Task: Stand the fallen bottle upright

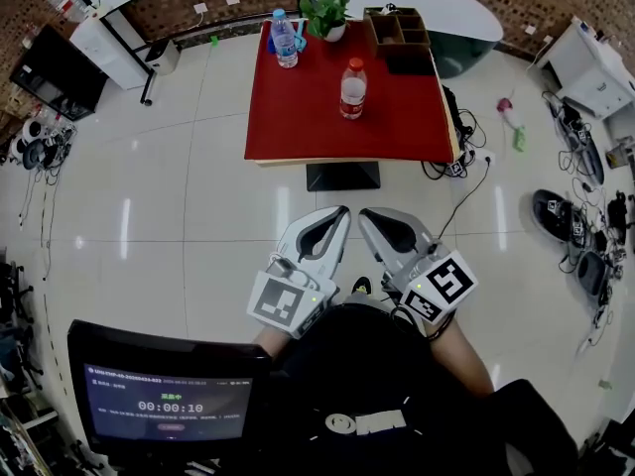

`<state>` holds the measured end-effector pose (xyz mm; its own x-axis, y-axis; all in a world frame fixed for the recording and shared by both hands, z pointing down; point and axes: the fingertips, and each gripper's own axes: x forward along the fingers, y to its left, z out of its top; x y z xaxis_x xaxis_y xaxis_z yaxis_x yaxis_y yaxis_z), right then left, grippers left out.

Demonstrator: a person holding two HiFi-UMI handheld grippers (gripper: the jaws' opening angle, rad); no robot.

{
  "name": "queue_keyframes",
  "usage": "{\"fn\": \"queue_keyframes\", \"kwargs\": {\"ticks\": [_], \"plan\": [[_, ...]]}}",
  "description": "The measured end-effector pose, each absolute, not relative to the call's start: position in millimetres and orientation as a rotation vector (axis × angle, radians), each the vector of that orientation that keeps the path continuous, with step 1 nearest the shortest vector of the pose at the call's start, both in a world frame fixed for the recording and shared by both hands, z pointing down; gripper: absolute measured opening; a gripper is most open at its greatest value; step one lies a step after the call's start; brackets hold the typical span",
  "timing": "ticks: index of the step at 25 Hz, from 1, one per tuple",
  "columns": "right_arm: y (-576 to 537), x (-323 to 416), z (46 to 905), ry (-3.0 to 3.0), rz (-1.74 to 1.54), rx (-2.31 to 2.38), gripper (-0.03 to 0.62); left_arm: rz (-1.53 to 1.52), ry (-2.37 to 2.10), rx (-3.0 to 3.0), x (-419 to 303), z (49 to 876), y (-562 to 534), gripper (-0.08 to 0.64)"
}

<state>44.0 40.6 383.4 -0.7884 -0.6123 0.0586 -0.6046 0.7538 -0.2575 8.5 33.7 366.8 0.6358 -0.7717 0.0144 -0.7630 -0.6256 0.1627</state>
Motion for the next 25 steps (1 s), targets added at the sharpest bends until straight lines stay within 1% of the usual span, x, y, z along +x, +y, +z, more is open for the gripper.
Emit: {"fn": "queue_keyframes", "kwargs": {"ticks": [25], "plan": [[28, 45, 386, 2.953, -0.365, -0.998, 0.002, -0.081, -1.299, 2.704, 13, 365, 18, 0.008]]}}
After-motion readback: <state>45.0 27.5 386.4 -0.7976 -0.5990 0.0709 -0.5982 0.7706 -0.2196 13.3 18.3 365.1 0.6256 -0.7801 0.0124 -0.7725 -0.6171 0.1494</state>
